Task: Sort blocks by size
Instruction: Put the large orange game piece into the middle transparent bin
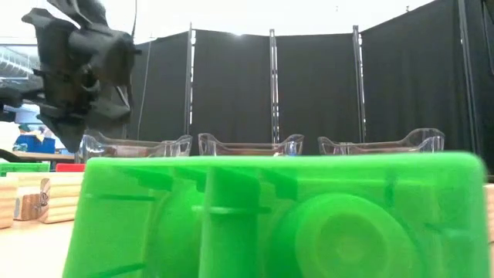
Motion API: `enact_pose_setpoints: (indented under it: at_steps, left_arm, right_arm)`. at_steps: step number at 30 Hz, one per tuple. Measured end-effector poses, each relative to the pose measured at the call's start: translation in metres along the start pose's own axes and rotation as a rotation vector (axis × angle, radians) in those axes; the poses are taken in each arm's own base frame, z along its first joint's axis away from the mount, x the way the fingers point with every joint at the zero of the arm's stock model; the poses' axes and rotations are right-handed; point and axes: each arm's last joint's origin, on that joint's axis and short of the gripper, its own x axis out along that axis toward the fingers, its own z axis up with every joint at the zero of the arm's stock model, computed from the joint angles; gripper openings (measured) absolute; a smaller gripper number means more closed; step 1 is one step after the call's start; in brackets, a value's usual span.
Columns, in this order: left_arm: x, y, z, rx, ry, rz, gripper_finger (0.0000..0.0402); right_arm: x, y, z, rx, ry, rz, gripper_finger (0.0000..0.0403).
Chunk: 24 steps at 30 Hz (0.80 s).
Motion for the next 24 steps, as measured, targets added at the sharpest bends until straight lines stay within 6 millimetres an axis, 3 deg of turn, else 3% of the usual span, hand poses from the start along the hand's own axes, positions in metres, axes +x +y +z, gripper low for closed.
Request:
enact_pose_setpoints:
  at_steps: [9, 24]
  left_arm:
    - [0.018, -0.005, 0.009, -0.002, 0.067, 0.102, 0.0001]
    - [0.045, -0.019, -0.002, 0.195, 0.194, 0.205, 0.0001]
  right_arm:
    - [0.0, 0.002, -0.005, -0.007, 0.046, 0.02, 0.0224]
    - [-0.001, 0.003, -0.011, -0.042, 0.115, 0.037, 0.0224]
